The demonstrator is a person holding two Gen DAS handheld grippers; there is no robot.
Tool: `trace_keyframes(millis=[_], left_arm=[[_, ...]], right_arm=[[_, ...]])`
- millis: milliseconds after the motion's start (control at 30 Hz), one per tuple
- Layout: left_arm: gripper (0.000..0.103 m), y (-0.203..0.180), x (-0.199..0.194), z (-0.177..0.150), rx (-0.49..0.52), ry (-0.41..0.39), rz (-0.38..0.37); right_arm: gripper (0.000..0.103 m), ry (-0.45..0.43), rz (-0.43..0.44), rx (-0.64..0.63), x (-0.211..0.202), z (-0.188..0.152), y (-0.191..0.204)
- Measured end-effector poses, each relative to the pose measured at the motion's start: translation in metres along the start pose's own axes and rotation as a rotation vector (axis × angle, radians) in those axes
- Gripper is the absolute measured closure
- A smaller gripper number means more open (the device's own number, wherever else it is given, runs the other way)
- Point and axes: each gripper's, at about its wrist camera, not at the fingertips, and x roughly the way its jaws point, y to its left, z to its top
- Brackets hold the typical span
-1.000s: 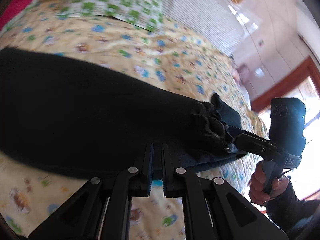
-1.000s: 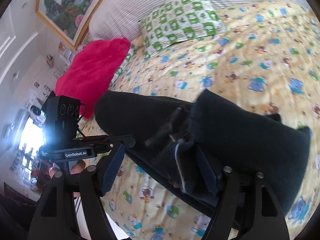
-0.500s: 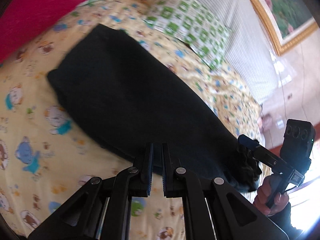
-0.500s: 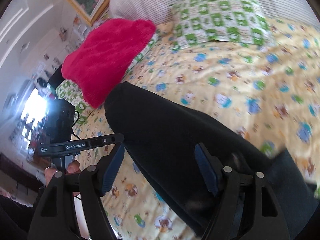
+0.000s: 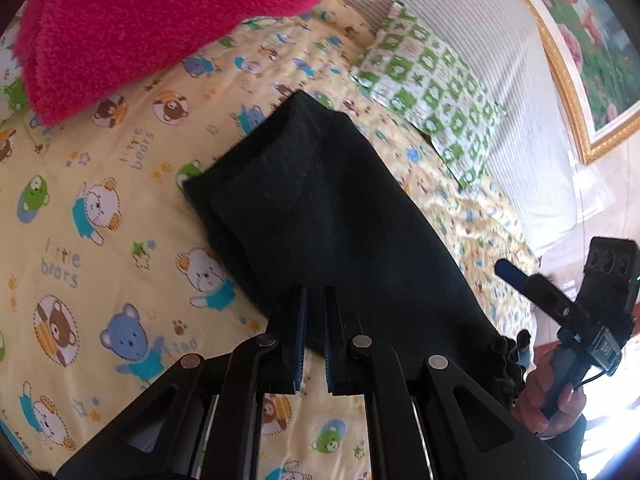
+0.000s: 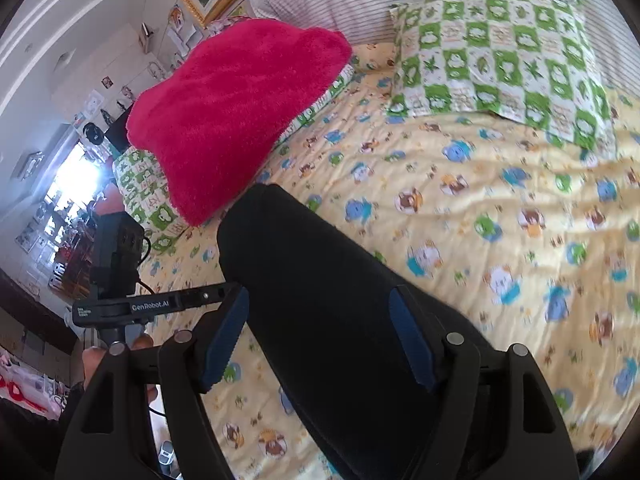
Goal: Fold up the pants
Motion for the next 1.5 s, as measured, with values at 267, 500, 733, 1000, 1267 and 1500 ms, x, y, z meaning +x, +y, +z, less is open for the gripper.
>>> trace_keyframes(millis=[267, 500, 733, 1000, 1267, 1500], left_arm=[[0.095, 0.007, -0.011, 0.003, -0.044, -0.040, 0.017], [0.094, 0.009, -0.020, 0.002, -0.051, -0.060, 0.038], [0.066, 0.021, -0.024, 0.005, -0.082, -0.091, 0.106], [0.052, 0.024, -0.008, 0.010, -0.101, -0.098, 0.165], [0.054, 0.026, 0.004, 0.015, -0.144, -0.091, 0.088], [0.073, 0.022, 0.008, 0.015, -0.133, -0.107, 0.081]], right_arm=[[0.030, 0.041, 0.007, -0.087, 0.029, 0.042, 0.022], [0.031, 0.108, 0.020, -0.156, 0.072, 0.064, 0.035], [0.031, 0.161, 0.023, -0.193, 0.102, 0.074, 0.038], [0.031, 0.173, 0.021, -0.230, 0.113, 0.077, 0.038], [0.040, 0.248, 0.051, -0.252, 0.141, 0.090, 0.036], [0.075, 0.332, 0.086, -0.203, 0.170, 0.087, 0.033]])
